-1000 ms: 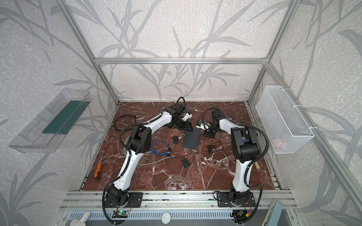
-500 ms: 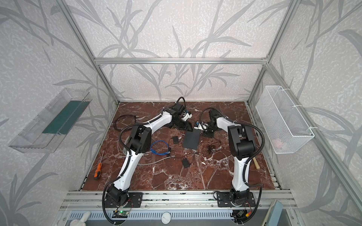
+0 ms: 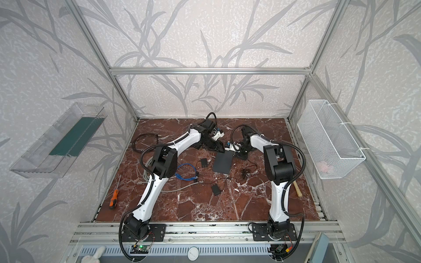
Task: Insert the plug into the switch port
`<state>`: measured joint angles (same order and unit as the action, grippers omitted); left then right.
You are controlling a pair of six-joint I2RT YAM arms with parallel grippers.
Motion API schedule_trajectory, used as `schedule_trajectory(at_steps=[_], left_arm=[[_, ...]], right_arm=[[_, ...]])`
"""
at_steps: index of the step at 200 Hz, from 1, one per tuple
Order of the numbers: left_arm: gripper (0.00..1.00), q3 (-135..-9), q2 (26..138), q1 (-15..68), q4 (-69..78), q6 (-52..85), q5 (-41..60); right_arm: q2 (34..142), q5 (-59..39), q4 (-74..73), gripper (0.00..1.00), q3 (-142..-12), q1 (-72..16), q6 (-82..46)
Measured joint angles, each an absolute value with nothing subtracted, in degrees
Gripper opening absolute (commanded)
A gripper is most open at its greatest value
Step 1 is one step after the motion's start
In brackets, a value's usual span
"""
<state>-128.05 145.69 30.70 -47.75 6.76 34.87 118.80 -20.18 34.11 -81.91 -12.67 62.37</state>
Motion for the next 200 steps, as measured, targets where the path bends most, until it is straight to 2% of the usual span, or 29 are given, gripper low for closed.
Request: schedule_trajectory(at_steps=[100,200], left_arm=[[0.59,-129.29,146.41,30.7,-49.04,4.36,35.53],[0.59,-129.99,146.91,30.39,-49.25,3.62,36.82]], right_arm=[[119.04,-15.05,35.83,0.0,-84.27,-14.57,64.69],[120.7,-9.85,38.28,0.01,-88.14,-16.38,66.32]])
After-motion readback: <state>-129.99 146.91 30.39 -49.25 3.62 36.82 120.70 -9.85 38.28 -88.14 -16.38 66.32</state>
